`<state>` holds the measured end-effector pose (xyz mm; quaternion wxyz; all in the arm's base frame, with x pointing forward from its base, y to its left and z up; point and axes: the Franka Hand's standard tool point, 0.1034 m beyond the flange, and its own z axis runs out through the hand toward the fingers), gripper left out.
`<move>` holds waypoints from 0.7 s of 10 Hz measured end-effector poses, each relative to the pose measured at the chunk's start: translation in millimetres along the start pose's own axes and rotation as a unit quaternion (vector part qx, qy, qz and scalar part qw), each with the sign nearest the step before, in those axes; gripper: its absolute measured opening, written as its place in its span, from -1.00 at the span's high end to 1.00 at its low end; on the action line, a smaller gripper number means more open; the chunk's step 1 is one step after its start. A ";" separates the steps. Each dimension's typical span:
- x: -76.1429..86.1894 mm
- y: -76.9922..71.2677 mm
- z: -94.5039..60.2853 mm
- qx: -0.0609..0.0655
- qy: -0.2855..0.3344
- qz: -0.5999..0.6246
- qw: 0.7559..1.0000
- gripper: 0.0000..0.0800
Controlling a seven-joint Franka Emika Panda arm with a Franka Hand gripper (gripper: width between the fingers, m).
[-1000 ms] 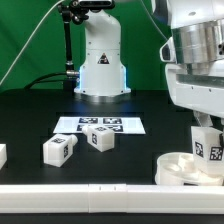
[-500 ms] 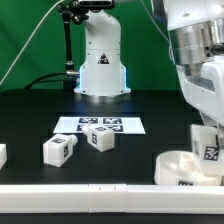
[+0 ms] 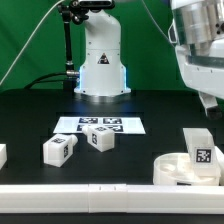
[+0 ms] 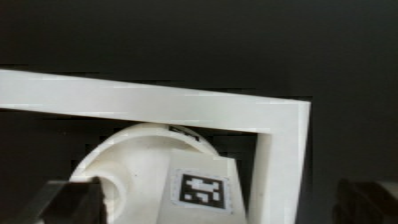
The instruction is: Assemble stool
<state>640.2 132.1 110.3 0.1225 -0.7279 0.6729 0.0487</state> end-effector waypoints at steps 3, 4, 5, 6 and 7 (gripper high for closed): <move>0.2 1.4 2.4 -0.004 0.001 -0.080 0.997 -0.62; -1.1 2.7 3.2 -0.012 0.002 -0.143 0.990 -0.62; -1.0 2.7 2.3 -0.021 0.005 -0.214 0.977 -0.62; -1.8 0.8 0.8 -0.026 0.008 -0.265 0.964 -0.62; -2.7 0.2 0.0 -0.035 0.011 -0.324 0.945 -0.62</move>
Offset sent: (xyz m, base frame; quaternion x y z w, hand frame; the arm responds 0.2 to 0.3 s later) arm 0.0040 0.0033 -0.0013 -0.0377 0.0256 -0.2300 0.9721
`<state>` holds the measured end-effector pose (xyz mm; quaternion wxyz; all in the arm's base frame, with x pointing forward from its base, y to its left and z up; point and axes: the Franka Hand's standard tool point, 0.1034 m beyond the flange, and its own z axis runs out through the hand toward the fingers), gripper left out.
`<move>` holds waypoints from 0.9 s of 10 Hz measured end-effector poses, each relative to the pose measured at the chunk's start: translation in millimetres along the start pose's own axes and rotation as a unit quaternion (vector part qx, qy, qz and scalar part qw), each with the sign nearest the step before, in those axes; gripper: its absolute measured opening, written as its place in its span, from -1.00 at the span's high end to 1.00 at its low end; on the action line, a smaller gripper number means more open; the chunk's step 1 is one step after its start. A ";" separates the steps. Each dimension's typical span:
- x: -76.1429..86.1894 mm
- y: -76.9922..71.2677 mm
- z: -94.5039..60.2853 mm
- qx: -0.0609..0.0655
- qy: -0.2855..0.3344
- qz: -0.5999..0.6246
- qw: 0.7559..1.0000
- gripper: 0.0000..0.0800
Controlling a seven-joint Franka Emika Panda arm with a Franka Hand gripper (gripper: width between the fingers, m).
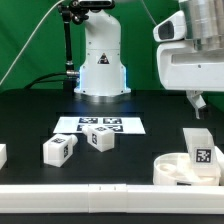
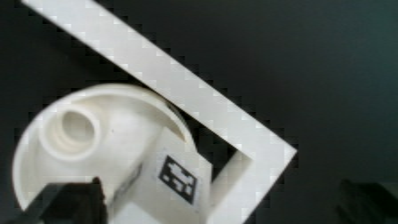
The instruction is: Assemble stool
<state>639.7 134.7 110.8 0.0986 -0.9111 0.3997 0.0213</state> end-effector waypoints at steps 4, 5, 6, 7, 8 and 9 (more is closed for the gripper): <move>0.9 -0.3 -0.1 -0.005 0.001 -0.150 0.989 -0.62; 1.0 -0.2 -0.1 -0.005 0.001 -0.170 0.985 -0.62; 1.4 0.0 -0.2 -0.005 0.001 -0.216 0.976 -0.62; 2.5 0.6 0.0 -0.006 0.002 -0.269 0.963 -0.62; 6.5 0.8 1.2 -0.007 0.009 -0.348 0.937 -0.62; 7.8 1.0 2.0 -0.008 0.011 -0.404 0.915 -0.62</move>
Offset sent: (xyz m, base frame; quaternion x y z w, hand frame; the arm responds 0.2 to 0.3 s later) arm 0.0000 0.0000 0.0000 0.0000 0.0000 -0.1938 0.9810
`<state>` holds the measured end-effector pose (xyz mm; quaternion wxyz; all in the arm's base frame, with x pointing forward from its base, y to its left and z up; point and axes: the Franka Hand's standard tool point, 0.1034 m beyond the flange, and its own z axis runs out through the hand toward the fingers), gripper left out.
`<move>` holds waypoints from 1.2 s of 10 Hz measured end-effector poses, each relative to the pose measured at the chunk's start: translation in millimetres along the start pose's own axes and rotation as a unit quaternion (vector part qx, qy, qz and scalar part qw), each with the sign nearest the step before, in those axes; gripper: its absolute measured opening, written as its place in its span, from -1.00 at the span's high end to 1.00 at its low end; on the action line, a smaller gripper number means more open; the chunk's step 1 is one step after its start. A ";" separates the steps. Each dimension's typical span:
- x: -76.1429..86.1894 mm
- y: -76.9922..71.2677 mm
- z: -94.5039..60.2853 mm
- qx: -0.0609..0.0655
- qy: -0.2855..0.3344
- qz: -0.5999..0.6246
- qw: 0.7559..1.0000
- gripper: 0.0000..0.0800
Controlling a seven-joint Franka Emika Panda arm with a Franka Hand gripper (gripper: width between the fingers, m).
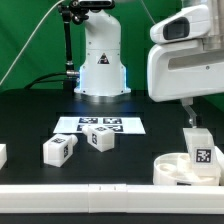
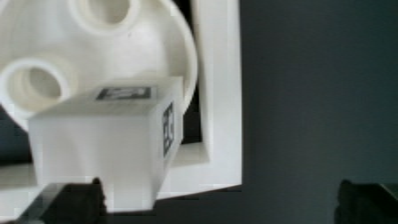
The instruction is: Assemble stool
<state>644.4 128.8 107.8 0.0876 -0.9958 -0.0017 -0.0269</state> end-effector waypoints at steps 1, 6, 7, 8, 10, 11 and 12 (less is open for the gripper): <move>0.3 1.3 -0.2 -0.001 -0.001 -0.063 0.998 -0.62; 0.7 4.5 0.0 -0.006 -0.002 -0.206 0.978 -0.62; 1.3 6.9 1.3 -0.013 0.001 -0.274 0.962 -0.62; 2.0 7.9 2.1 -0.019 0.002 -0.329 0.944 -0.62; 0.3 9.6 3.4 -0.024 -0.004 -0.417 0.909 -0.62; -0.7 13.1 4.3 -0.024 -0.008 -0.439 0.898 -0.62; -0.3 15.0 4.4 -0.028 -0.010 -0.457 0.889 -0.62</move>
Offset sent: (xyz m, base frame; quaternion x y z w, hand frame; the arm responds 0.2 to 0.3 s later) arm 0.0000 0.0000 0.0000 0.0000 0.0000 -0.1938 0.9810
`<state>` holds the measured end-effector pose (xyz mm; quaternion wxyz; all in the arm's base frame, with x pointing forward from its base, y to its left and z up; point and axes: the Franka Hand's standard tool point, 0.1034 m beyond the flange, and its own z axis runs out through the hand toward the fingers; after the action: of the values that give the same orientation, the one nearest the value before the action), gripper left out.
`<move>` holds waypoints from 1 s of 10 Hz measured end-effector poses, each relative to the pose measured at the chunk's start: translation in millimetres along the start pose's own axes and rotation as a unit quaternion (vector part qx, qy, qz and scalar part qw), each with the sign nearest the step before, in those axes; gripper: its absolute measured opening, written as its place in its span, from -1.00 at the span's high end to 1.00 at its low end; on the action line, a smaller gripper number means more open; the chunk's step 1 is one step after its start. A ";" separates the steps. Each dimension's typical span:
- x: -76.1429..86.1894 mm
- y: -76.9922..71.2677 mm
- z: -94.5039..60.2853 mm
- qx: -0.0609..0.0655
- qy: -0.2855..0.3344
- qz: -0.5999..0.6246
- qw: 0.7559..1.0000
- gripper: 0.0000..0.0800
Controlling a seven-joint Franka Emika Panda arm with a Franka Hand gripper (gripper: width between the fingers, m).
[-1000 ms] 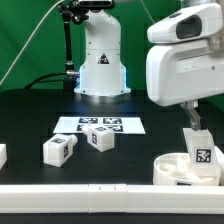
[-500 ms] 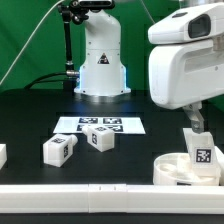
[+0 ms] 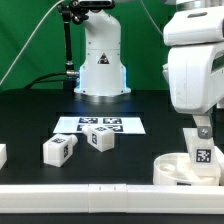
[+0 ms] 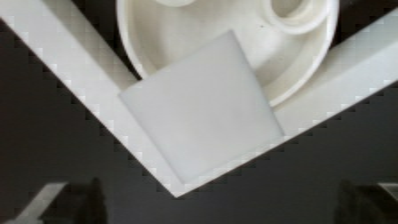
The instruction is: Assemble stool
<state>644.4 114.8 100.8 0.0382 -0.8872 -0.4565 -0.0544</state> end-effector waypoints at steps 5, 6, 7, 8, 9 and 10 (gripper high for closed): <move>-11.2 5.8 4.7 -0.014 -0.019 -0.214 0.977 -0.62; -13.5 7.5 5.4 -0.017 -0.026 -0.266 0.963 -0.62; -15.1 8.6 6.0 -0.018 -0.029 -0.276 0.961 -0.62; -15.7 8.4 7.1 -0.017 -0.030 -0.271 0.962 -0.62; -16.4 7.8 9.0 -0.016 -0.030 -0.267 0.963 -0.62; -17.0 6.8 11.3 -0.014 -0.031 -0.258 0.966 -0.62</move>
Offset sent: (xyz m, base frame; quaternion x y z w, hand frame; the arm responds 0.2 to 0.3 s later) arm -0.0077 0.0035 -0.0061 -0.0068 0.0206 -0.2769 0.9607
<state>640.8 98.4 87.2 -0.0040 -0.7410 -0.6702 -0.0414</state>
